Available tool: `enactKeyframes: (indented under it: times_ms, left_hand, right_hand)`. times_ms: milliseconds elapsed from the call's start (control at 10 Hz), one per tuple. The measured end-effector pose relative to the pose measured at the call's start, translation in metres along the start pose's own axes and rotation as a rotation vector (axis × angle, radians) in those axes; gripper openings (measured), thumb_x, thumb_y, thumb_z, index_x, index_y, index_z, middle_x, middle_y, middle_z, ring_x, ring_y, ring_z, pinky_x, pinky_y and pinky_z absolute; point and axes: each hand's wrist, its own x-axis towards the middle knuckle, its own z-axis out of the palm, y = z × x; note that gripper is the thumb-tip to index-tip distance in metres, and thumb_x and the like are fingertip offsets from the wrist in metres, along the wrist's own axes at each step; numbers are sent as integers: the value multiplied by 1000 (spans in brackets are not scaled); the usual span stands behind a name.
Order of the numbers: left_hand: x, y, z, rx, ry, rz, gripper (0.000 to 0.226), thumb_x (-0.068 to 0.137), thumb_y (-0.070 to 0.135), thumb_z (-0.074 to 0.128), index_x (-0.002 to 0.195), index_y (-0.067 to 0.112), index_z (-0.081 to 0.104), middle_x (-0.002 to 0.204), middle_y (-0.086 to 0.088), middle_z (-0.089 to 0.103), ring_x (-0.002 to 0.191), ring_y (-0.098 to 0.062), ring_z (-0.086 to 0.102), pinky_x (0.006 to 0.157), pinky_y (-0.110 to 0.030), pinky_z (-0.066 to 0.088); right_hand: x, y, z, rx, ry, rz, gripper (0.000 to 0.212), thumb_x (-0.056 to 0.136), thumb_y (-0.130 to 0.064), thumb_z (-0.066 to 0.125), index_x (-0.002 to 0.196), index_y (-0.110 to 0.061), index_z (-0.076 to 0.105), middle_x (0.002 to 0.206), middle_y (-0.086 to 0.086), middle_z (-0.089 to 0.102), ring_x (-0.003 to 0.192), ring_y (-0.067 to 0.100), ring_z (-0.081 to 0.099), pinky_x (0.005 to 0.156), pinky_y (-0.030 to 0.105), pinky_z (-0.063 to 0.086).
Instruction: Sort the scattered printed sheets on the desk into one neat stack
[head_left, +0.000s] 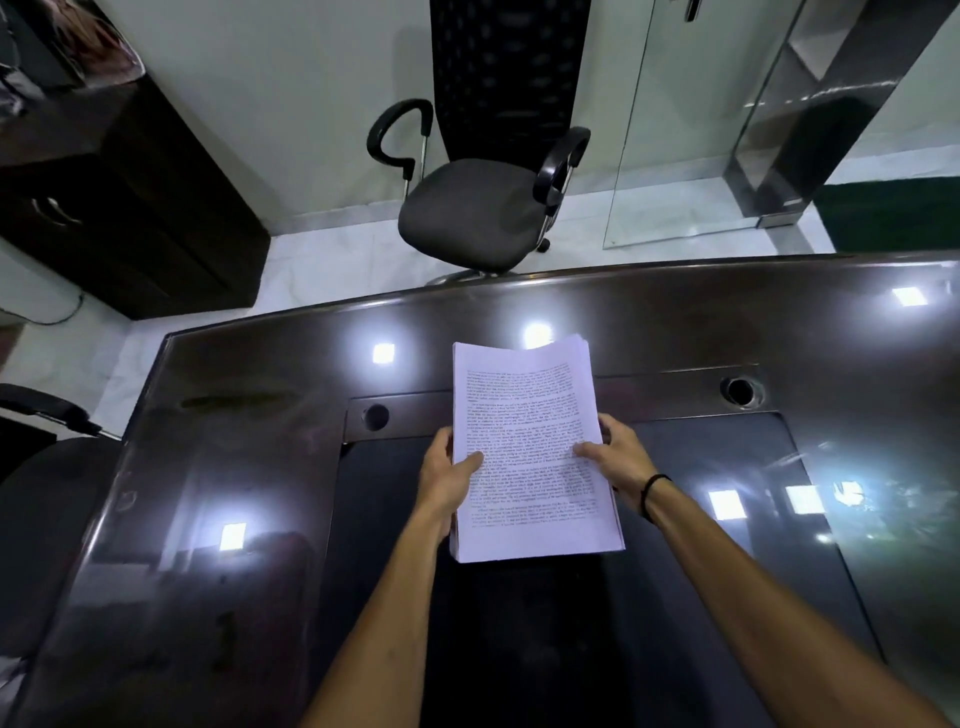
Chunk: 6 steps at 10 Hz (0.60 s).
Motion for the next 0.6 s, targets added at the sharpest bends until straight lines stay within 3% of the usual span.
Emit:
enactKeyframes:
  times_ms: [100, 200, 300, 400, 500, 600]
  left_hand:
    - [17, -12, 1, 238, 97, -34, 27, 84, 20, 79, 102, 32, 64, 104, 6, 75, 92, -15, 72, 85, -41, 61]
    - [20, -17, 2, 430, 186, -62, 27, 79, 33, 84, 97, 30, 63, 95, 11, 71, 84, -14, 69, 72, -35, 59]
    - [17, -13, 4, 596, 256, -78, 34, 78, 47, 80, 99, 29, 59, 95, 11, 65, 83, -16, 62, 63, -30, 45]
    - [12, -11, 4, 749, 246, -63, 44, 80, 52, 75, 110, 26, 56, 105, 5, 61, 91, -21, 61, 67, -34, 45]
    - [6, -9, 8, 1032, 240, 245, 58, 89, 48, 67, 136, 21, 46, 132, -3, 53, 118, -27, 55, 83, -44, 51]
    - [-3, -4, 10, 1074, 173, 468, 68, 93, 42, 65, 150, 18, 38, 151, -4, 43, 137, -27, 45, 104, -45, 46]
  right_hand:
    - [11, 14, 5, -180, 59, 35, 35, 85, -5, 69, 117, -19, 63, 112, 2, 71, 96, 18, 68, 87, 34, 56]
    - [14, 24, 9, -416, 194, -7, 33, 82, -13, 73, 115, -15, 69, 108, 2, 72, 92, 18, 67, 83, 27, 53]
    - [14, 36, 13, -610, 331, -89, 31, 80, -27, 74, 108, -15, 71, 104, 7, 66, 89, 22, 62, 77, 28, 52]
    - [7, 38, 16, -680, 361, -109, 34, 81, -34, 73, 108, -15, 66, 109, 7, 63, 95, 22, 58, 80, 33, 53]
    - [-6, 23, 22, -793, 413, -239, 54, 84, -36, 72, 129, -13, 54, 127, 7, 54, 116, 26, 52, 98, 41, 48]
    - [-16, 11, 28, -880, 350, -415, 61, 85, -35, 70, 137, -12, 48, 137, 6, 52, 127, 26, 49, 108, 39, 41]
